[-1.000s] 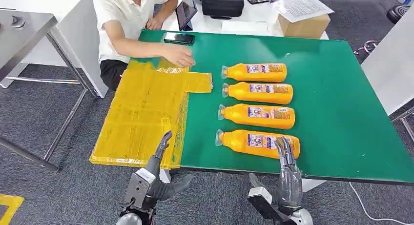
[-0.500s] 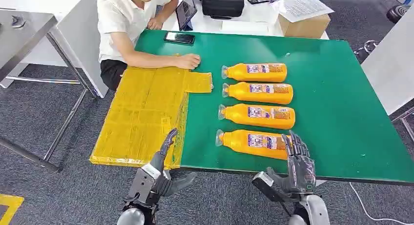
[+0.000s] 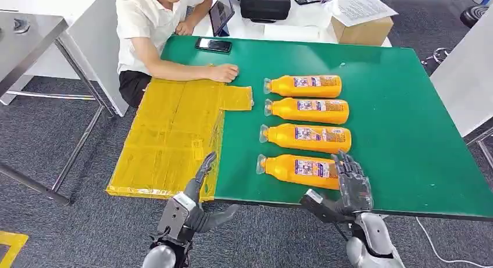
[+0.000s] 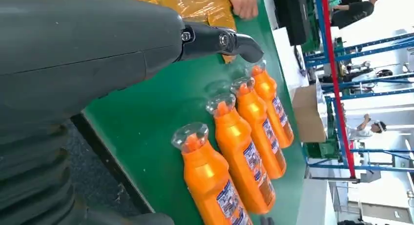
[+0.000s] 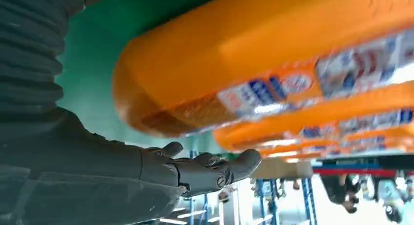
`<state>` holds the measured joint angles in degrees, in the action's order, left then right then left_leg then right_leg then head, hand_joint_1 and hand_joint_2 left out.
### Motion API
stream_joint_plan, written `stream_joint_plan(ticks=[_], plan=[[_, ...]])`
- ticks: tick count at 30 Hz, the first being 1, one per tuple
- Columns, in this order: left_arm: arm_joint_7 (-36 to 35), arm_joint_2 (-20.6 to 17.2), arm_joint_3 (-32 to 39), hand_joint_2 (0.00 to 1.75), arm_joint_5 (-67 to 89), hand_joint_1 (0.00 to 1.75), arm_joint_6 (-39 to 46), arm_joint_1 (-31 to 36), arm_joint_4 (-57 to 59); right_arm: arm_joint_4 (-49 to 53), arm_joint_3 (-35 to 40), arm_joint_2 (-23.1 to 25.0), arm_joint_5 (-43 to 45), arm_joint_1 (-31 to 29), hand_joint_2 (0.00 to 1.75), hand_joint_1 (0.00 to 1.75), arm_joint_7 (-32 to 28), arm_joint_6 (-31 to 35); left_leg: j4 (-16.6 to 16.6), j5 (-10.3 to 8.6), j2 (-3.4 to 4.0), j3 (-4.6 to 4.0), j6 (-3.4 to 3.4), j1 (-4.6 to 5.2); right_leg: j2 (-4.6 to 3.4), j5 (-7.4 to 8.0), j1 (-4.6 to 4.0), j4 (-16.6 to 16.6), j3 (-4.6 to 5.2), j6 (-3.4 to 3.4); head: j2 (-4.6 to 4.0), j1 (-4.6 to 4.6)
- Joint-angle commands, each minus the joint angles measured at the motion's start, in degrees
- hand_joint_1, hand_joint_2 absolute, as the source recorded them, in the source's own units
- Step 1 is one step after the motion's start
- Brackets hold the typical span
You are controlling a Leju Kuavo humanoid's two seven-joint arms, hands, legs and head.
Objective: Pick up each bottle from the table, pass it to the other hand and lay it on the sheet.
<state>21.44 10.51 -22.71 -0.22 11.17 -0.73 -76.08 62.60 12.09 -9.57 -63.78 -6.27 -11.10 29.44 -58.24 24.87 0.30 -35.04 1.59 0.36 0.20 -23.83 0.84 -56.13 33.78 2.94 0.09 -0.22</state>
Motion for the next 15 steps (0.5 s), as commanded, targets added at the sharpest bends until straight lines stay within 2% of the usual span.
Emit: stream_joint_plan(ticks=[1,15], plan=[[-0.4,0.2,-0.4,1.75,-0.2,0.00,-0.5,2.4,3.9,-10.4,5.6,-1.4,-1.7,-6.9,1.75,0.00,2.2,-2.2,0.0,0.10,0.11,0.29,-0.11,-0.06,-0.15,-0.04,-0.06,0.1,-0.26,-0.11,0.00,0.00],[-0.6,0.2,-0.4,1.75,-0.2,0.00,-0.4,2.2,4.0,-11.5,6.0,-1.4,-1.7,-7.2,1.75,0.00,2.7,-3.0,0.1,0.02,0.01,0.34,-0.07,-0.04,0.01,-0.02,-0.04,0.1,-0.32,-0.07,0.00,-0.02]])
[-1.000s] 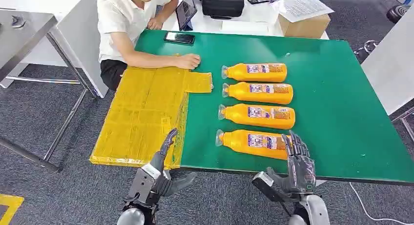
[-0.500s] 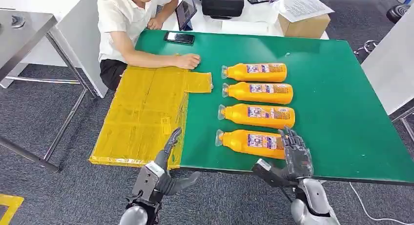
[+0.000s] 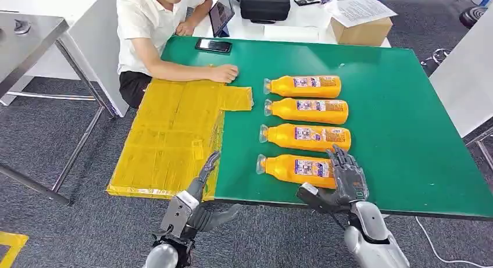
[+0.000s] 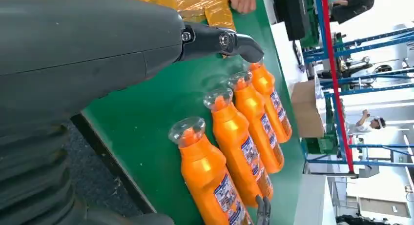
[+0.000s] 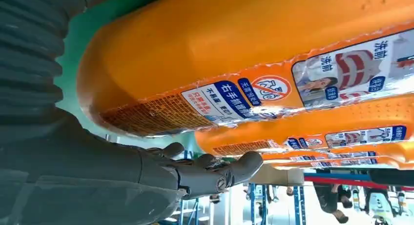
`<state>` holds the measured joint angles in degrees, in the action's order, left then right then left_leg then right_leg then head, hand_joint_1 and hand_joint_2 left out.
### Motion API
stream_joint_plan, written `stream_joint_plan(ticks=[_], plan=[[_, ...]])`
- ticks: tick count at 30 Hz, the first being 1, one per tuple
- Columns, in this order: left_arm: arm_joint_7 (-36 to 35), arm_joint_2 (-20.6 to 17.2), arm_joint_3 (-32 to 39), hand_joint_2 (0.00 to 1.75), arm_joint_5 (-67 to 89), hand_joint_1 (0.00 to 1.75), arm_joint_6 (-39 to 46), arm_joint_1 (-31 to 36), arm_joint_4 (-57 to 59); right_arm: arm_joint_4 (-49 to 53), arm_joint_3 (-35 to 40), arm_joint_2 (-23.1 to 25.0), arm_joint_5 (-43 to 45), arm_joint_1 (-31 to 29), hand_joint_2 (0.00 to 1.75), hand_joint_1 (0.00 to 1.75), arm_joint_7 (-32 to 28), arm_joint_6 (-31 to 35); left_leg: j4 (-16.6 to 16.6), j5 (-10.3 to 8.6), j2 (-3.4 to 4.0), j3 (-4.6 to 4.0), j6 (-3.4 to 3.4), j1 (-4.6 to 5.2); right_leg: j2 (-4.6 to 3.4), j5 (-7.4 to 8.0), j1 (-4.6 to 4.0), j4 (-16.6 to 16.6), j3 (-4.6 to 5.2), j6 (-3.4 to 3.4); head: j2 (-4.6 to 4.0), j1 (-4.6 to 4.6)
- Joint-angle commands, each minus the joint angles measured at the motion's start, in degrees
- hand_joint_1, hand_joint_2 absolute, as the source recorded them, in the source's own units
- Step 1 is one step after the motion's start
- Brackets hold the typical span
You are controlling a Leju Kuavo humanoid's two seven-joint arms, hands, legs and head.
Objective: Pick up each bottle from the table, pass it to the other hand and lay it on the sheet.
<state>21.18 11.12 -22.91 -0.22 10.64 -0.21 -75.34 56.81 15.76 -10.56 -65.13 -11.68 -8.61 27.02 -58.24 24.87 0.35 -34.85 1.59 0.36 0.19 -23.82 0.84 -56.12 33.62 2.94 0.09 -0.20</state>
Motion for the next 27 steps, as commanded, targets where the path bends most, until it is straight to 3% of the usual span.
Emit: stream_joint_plan(ticks=[1,7,13,14,15,24,27], plan=[[-0.3,-0.4,-0.2,1.75,-0.2,0.00,0.1,1.7,3.3,-5.7,2.3,-0.4,-0.3,-1.8,1.75,0.00,0.2,-0.5,0.1,0.04,-0.05,0.23,-0.11,-0.04,0.01,-0.05,-0.04,0.1,-0.23,-0.11,0.00,-0.02],[-0.6,-0.3,0.2,1.75,-0.3,0.00,0.3,1.8,3.2,-8.5,4.5,-1.1,-2.2,-3.3,1.75,0.00,3.0,-1.7,0.1,0.04,-0.06,0.28,-0.12,-0.07,0.02,-0.04,-0.07,0.1,-0.31,-0.14,0.00,-0.02],[-1.0,-0.4,0.7,1.75,-0.1,0.00,0.4,1.7,2.9,-11.5,5.2,-2.0,-0.2,-4.3,1.75,0.00,5.4,-9.4,0.1,0.01,-0.09,0.44,-0.11,-0.08,0.06,-0.01,-0.07,0.1,-0.46,-0.11,0.00,0.00],[-1.2,-0.4,0.7,1.75,-0.1,0.00,0.5,1.8,2.9,-11.4,5.2,-2.4,1.3,-4.0,1.75,1.48,4.6,-11.1,0.1,-0.01,-0.11,0.49,-0.09,-0.07,0.09,0.00,-0.07,0.1,-0.51,-0.10,0.00,0.00],[-1.5,-0.6,0.6,1.75,0.5,0.00,1.0,2.0,3.1,-11.1,5.1,-2.7,2.3,-3.4,1.75,1.75,4.3,-12.1,0.1,-0.01,-0.08,0.54,-0.08,-0.06,0.07,0.01,-0.06,0.1,-0.53,-0.09,0.00,0.00],[-2.0,-0.5,0.5,1.75,1.6,0.00,2.1,2.1,3.6,-10.5,4.3,-4.2,5.9,-1.6,1.75,1.75,4.0,-16.5,0.1,0.01,-0.36,0.91,0.00,-0.09,0.29,-0.13,-0.09,0.3,-0.40,-0.17,0.00,-0.02],[-2.4,-0.5,0.2,1.75,1.3,0.00,2.5,3.2,5.1,-11.9,1.7,-4.2,12.8,-0.3,1.75,1.75,1.5,-22.4,0.1,0.05,-0.50,1.05,0.03,-0.10,0.33,-0.13,-0.10,0.3,-0.60,-0.07,0.00,0.00]])
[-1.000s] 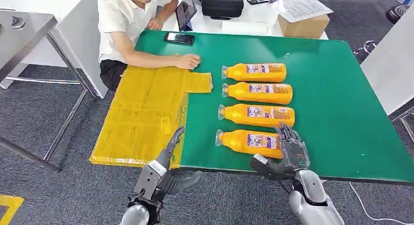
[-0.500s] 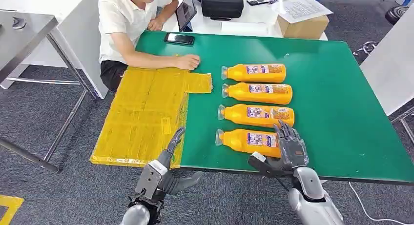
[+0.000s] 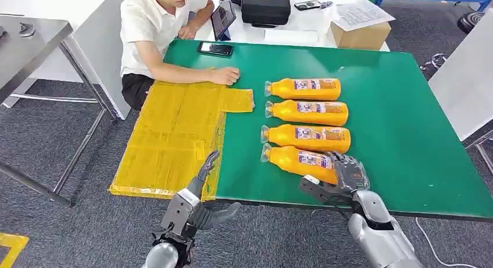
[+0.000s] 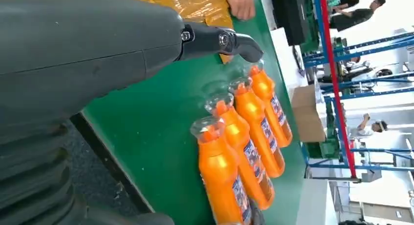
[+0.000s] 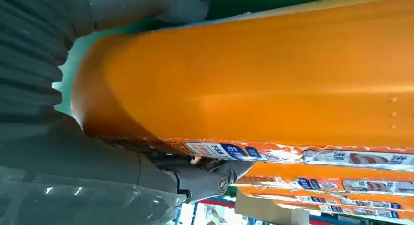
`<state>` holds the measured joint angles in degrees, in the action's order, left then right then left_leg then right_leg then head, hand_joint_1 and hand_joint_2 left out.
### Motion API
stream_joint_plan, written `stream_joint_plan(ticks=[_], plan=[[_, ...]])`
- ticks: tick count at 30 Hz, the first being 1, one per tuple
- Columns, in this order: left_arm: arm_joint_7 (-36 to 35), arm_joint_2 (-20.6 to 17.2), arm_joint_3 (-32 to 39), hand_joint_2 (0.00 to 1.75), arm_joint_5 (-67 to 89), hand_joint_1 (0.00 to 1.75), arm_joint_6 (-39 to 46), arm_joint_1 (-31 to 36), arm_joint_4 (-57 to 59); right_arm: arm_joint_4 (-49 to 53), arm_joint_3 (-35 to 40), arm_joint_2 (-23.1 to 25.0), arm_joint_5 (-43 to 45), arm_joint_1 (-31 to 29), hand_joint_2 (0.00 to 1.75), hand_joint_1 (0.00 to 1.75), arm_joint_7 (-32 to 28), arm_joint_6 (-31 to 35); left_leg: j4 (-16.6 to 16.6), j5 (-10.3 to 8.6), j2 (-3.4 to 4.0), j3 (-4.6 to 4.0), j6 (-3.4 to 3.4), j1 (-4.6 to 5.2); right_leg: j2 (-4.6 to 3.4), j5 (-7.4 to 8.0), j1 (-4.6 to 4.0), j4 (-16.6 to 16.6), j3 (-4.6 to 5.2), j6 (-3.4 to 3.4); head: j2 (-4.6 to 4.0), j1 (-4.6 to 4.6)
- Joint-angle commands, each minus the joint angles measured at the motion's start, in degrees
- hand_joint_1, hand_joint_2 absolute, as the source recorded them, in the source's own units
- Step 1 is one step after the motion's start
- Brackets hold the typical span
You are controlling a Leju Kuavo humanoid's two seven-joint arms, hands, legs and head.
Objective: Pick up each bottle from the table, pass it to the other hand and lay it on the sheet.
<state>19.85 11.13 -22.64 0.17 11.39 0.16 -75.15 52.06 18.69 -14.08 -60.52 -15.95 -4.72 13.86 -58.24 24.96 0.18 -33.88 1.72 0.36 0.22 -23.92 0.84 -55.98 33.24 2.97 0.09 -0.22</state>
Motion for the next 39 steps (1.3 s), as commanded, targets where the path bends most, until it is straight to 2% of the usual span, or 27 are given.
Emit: stream_joint_plan(ticks=[1,4,6,11,13,14,18,22,24,25,28,29,31,34,36,39], plan=[[-0.9,-0.5,-0.1,1.75,0.8,0.00,1.7,3.1,5.3,-7.8,-1.8,-0.8,9.6,4.1,1.75,1.75,-3.2,-10.3,0.1,-0.04,-0.36,0.13,-0.09,-0.10,0.33,-0.05,-0.10,0.2,-0.26,-0.07,0.00,0.00],[-0.3,-0.7,-0.9,1.75,-0.2,0.00,0.9,3.9,6.1,-11.8,-3.5,-1.0,13.8,3.9,1.75,1.75,-4.7,-12.9,0.1,0.00,-0.42,0.38,-0.08,-0.15,0.39,-0.12,-0.14,0.3,-0.53,0.02,0.00,0.02],[-0.2,-0.9,-1.1,1.75,-0.5,0.00,0.7,3.9,6.1,-13.4,-3.1,-1.3,13.4,3.7,1.75,1.75,-4.9,-12.0,0.2,0.10,-0.47,0.56,-0.13,-0.22,0.43,-0.14,-0.19,0.5,-0.74,0.00,0.00,0.04],[-0.2,-1.0,-1.2,1.75,-0.7,0.00,0.7,3.7,5.9,-13.0,-3.6,-1.2,14.6,4.4,1.75,1.75,-5.7,-12.4,0.1,0.26,-0.42,1.03,0.02,-0.23,0.38,-0.32,-0.19,0.6,-1.22,0.03,0.00,0.05],[-0.2,-1.0,-1.2,1.75,-0.7,0.00,0.7,3.7,5.9,-13.0,-3.6,-1.2,14.6,4.4,1.75,1.75,-5.7,-12.4,0.1,0.28,-0.40,1.09,0.06,-0.21,0.35,-0.36,-0.16,0.5,-1.31,0.09,0.00,0.04],[-0.2,-1.0,-1.2,1.75,-0.7,0.00,0.7,3.7,5.9,-13.0,-3.6,-1.2,14.6,4.4,1.75,1.75,-5.7,-12.4,0.2,0.11,-0.63,0.89,0.02,-0.24,0.57,-0.24,-0.19,0.7,-1.21,0.04,0.00,0.02],[-0.2,-1.0,-1.2,1.75,-0.9,0.00,0.7,3.7,5.8,-11.8,-3.7,-1.0,15.4,4.9,1.75,1.75,-6.0,-13.2,0.1,0.25,-0.47,1.12,0.11,-0.24,0.41,-0.28,-0.18,0.7,-1.45,0.08,0.00,0.04],[1.3,0.1,0.7,1.75,-4.4,0.00,0.4,3.1,5.3,-6.3,-5.1,0.8,21.3,7.1,1.75,1.75,-11.4,-14.8,0.2,0.26,-0.55,1.18,0.13,-0.24,0.48,-0.29,-0.18,0.9,-1.59,0.08,0.00,0.02],[1.9,1.8,3.3,1.75,-11.1,0.00,-0.4,3.3,6.3,1.7,-5.3,2.3,28.3,9.3,1.75,1.75,-16.7,-18.3,0.1,0.38,-0.38,1.26,0.17,-0.25,0.32,-0.31,-0.19,0.8,-1.64,0.09,0.00,0.02],[1.2,2.4,4.3,1.75,-15.1,0.00,-1.9,3.4,7.2,5.1,-4.8,2.9,30.3,10.0,1.75,1.75,-17.7,-19.1,0.1,0.35,-0.43,1.20,0.12,-0.27,0.37,-0.29,-0.21,0.9,-1.61,0.06,0.00,0.04],[-1.6,2.6,4.8,1.75,-27.5,0.00,-11.0,4.4,12.3,12.5,-1.5,5.9,35.5,7.8,1.75,1.73,-20.9,-20.9,0.1,0.55,0.04,1.29,0.11,-0.24,-0.10,-0.26,-0.19,0.8,-1.60,0.10,0.00,0.07],[-2.1,2.1,3.8,1.75,-30.0,0.00,-14.4,4.8,13.9,13.6,-0.4,7.1,37.5,6.5,1.75,1.69,-21.6,-21.6,0.1,0.71,0.34,1.41,0.10,-0.19,-0.34,-0.20,-0.15,0.7,-1.73,0.24,0.00,0.05],[-3.5,1.0,0.8,1.75,-32.7,0.00,-20.7,5.8,16.9,14.8,2.0,9.2,41.0,3.8,1.75,1.64,-21.9,-23.3,0.2,0.69,0.46,1.27,0.06,-0.18,-0.38,-0.14,-0.15,0.7,-2.10,0.10,0.00,0.02],[-3.3,1.4,-0.9,1.75,-33.7,0.00,-21.5,7.7,19.5,14.4,7.0,10.7,41.2,0.9,1.75,1.50,-21.3,-22.9,0.1,0.60,0.62,1.04,0.08,-0.14,-0.47,-0.14,-0.13,0.5,-1.69,0.15,0.00,0.00],[-3.8,1.8,-1.2,1.75,-35.0,0.00,-20.9,9.0,20.4,13.0,10.5,11.9,41.3,-0.5,1.75,1.54,-21.5,-22.3,0.0,0.49,0.62,0.64,0.00,-0.15,-0.47,-0.13,-0.13,0.3,-1.25,0.12,0.00,0.04],[-4.7,2.6,0.2,1.75,-38.0,0.00,-17.9,9.9,20.3,12.5,14.7,13.7,40.6,-0.9,1.75,1.50,-22.1,-20.1,0.0,0.31,0.43,0.19,0.00,-0.17,-0.36,-0.12,-0.14,0.3,-0.93,0.19,0.00,0.00]])
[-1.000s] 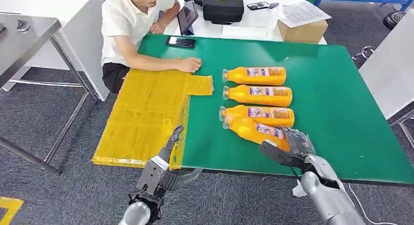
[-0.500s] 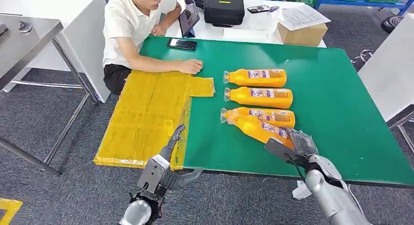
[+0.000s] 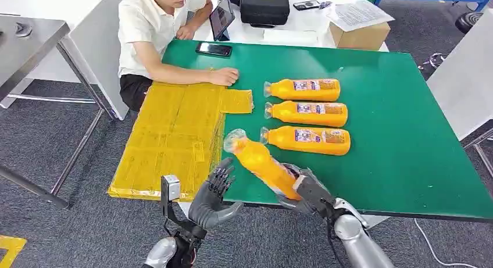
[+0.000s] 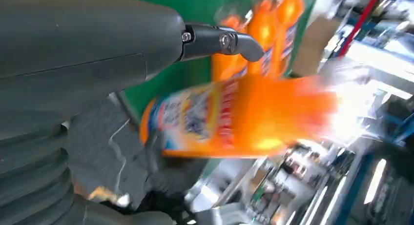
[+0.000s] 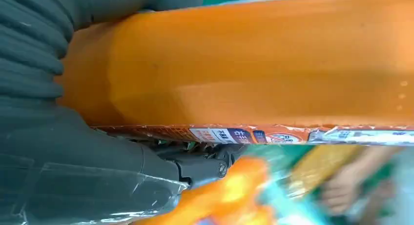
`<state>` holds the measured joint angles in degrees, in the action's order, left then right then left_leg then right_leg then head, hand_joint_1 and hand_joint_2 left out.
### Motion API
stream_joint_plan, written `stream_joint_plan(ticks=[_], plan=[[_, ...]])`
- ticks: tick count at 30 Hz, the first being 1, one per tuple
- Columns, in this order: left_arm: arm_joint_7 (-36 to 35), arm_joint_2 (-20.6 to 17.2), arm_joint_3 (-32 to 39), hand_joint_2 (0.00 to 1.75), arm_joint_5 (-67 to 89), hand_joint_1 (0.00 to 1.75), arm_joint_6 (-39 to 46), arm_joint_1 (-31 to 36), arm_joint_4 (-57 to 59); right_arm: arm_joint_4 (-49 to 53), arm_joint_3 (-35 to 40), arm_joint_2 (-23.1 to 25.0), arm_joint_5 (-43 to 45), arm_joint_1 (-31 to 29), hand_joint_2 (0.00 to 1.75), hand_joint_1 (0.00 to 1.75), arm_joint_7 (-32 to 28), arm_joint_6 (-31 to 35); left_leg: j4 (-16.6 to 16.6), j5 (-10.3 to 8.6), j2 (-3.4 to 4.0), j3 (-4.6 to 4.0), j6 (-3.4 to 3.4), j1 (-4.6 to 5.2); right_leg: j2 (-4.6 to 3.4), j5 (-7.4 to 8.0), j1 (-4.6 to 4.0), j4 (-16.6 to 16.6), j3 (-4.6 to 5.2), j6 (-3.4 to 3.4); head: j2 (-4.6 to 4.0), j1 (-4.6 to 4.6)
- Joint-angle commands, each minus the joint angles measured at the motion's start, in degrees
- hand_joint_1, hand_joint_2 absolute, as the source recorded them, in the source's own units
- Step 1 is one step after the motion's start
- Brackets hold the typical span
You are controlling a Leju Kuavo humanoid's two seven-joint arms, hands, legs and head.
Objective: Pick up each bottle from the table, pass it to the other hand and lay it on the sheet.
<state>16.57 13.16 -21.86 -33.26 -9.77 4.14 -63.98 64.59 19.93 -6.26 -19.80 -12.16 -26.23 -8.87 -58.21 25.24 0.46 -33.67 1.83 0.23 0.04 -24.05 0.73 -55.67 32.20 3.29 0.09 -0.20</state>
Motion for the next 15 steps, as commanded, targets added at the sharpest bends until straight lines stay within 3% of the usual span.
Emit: stream_joint_plan(ticks=[1,5,9,12,15], plan=[[-1.5,0.5,-0.7,1.75,-4.9,0.00,4.1,6.0,8.8,0.1,14.4,6.0,-0.2,-4.6,1.75,1.54,-0.9,3.4,0.0,0.04,0.14,-0.05,-0.15,-0.07,-0.18,-0.01,-0.07,-0.1,0.14,-0.18,0.00,0.00],[-2.3,0.3,-2.3,1.75,-7.8,0.00,2.9,5.3,5.6,-1.4,18.4,6.4,0.5,-4.9,1.75,1.27,-0.5,4.5,0.0,0.04,0.07,-0.10,-0.12,-0.05,-0.12,-0.03,-0.04,0.0,0.15,-0.13,0.00,-0.02],[-2.2,-0.2,-3.6,1.75,-7.2,0.00,3.0,5.0,4.7,-2.8,19.0,6.5,0.8,-5.6,1.75,1.24,-0.4,5.2,0.0,0.04,-0.04,-0.30,-0.09,-0.02,-0.03,-0.05,-0.01,-0.1,0.32,-0.11,0.00,0.00],[-1.6,0.2,-3.4,1.75,-7.5,0.00,5.0,6.2,6.1,-3.0,21.2,7.2,0.2,-6.3,1.75,1.38,-0.4,5.9,0.0,0.05,-0.03,-0.39,-0.11,-0.02,-0.05,-0.05,0.00,-0.1,0.39,-0.14,0.00,-0.02],[-0.5,0.9,-2.0,1.75,-9.3,0.00,5.1,6.6,4.7,-4.3,23.5,7.9,0.1,-6.4,1.75,1.34,-0.1,5.5,0.0,0.04,-0.05,-0.45,-0.13,-0.01,-0.04,-0.05,0.02,-0.1,0.44,-0.15,0.00,0.02]])
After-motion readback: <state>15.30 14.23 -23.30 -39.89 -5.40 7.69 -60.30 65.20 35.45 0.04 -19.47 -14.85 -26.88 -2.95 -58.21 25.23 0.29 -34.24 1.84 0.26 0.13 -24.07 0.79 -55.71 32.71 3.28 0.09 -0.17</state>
